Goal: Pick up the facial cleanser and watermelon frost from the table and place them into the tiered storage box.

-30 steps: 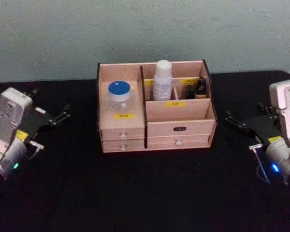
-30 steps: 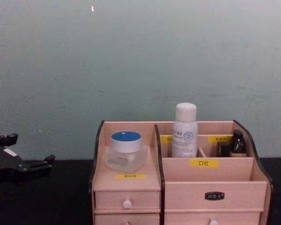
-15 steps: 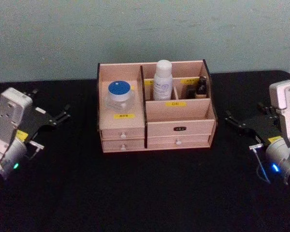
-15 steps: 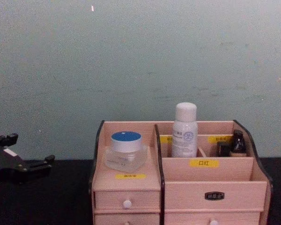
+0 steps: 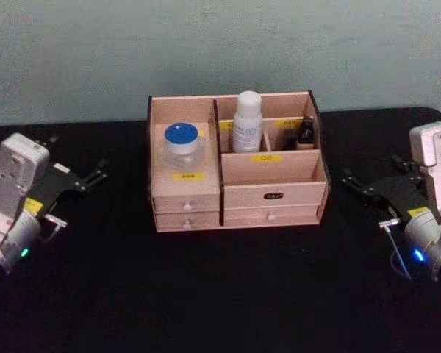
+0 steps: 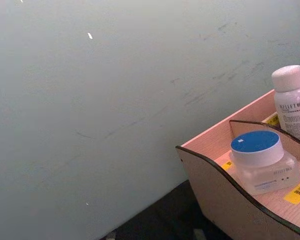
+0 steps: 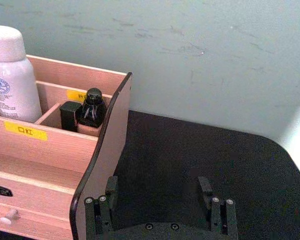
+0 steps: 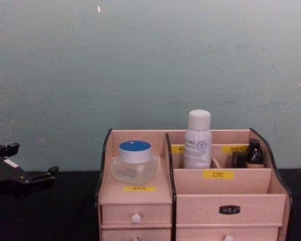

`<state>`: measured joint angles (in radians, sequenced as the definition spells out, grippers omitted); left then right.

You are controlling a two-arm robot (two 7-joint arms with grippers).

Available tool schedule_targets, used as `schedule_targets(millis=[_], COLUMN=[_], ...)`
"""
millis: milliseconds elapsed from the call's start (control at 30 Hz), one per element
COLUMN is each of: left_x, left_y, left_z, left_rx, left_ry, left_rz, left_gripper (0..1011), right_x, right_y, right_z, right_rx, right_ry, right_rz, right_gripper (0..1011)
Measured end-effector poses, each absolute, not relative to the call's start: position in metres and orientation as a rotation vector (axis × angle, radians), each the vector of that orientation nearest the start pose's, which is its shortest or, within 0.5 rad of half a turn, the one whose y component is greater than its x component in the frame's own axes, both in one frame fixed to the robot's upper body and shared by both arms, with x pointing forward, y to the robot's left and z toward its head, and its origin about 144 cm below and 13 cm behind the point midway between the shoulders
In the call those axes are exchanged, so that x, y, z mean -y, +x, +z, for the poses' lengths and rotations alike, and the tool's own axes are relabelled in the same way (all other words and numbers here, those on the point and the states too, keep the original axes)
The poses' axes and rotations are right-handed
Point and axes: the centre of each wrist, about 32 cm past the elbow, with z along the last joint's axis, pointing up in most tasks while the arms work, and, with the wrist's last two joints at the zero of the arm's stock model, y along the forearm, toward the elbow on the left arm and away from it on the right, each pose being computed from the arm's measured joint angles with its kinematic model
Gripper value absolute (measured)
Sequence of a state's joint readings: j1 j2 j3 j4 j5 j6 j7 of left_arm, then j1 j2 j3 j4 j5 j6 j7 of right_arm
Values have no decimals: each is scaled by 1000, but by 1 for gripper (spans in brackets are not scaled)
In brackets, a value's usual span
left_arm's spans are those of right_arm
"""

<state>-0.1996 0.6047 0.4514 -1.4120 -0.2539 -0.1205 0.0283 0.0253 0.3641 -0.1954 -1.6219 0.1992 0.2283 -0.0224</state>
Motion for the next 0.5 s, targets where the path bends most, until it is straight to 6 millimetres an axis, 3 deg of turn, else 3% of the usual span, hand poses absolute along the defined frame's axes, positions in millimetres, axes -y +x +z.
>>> schedule_targets(millis=[500], left_x=[-310], left_y=[489], left_z=[1140], left_rx=[285], left_ry=[304], left_rz=[1248], left_gripper=[1001], right_x=[269], right_y=[460], right_z=[1160], right_rx=[-14], right_ry=[-298], right_rz=[-1402], right_gripper=[1000])
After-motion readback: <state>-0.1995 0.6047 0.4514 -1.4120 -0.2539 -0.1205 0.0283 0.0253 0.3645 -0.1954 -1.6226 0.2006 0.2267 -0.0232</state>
